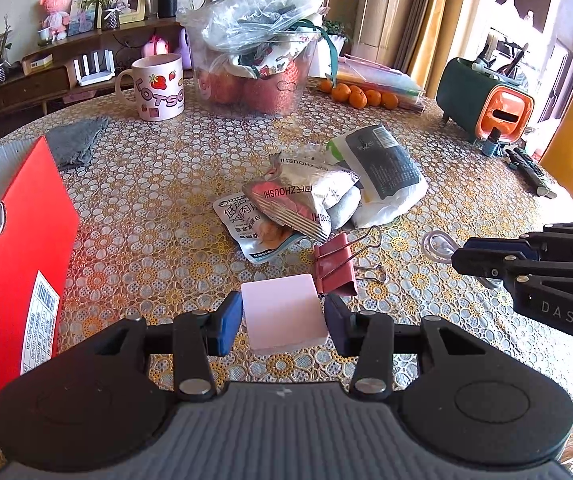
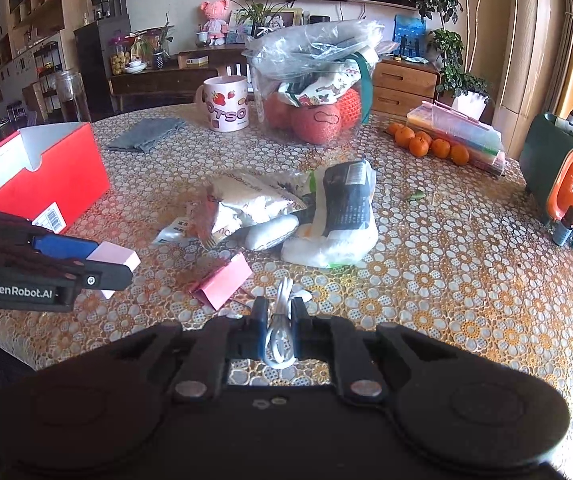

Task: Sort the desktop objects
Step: 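Carry pink pad in left tool and white cable in right tool to shoebox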

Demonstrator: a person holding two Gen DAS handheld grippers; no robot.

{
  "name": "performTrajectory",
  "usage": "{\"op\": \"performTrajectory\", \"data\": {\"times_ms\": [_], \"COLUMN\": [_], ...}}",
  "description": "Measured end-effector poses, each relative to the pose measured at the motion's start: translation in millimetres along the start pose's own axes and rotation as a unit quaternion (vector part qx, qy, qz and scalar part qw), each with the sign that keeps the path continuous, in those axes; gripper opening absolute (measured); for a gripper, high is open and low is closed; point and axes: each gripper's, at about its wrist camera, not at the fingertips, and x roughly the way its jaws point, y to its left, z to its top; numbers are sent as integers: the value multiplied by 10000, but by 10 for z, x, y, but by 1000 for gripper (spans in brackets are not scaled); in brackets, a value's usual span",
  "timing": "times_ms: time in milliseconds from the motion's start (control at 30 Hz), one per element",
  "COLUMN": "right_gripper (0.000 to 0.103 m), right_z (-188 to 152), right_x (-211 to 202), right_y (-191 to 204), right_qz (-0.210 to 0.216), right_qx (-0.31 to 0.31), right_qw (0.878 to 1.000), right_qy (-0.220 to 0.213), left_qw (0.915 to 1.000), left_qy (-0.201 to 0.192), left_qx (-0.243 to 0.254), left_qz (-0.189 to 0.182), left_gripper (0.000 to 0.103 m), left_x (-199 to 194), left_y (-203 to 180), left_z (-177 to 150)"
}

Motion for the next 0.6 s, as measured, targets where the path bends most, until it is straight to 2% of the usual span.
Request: {"op": "performTrajectory", "data": {"times_ms": [333, 600], "right_gripper": [11, 11], "right_z": [228, 532], "right_x": [-418, -632], "right_y": [238, 568], "right_qz": [109, 206], "right_qx": [-93, -351], "right_qw": [9991, 9969], "right_qy": [-395, -679], "left_qw": [9996, 9987], "left_qy": [-236, -460], "left_qx": [102, 214], "left_qz": [-64, -27], "left_gripper": [44, 44], "left_x": [-393, -754], "left_y": [25, 208], "left_z": [110, 267]}}
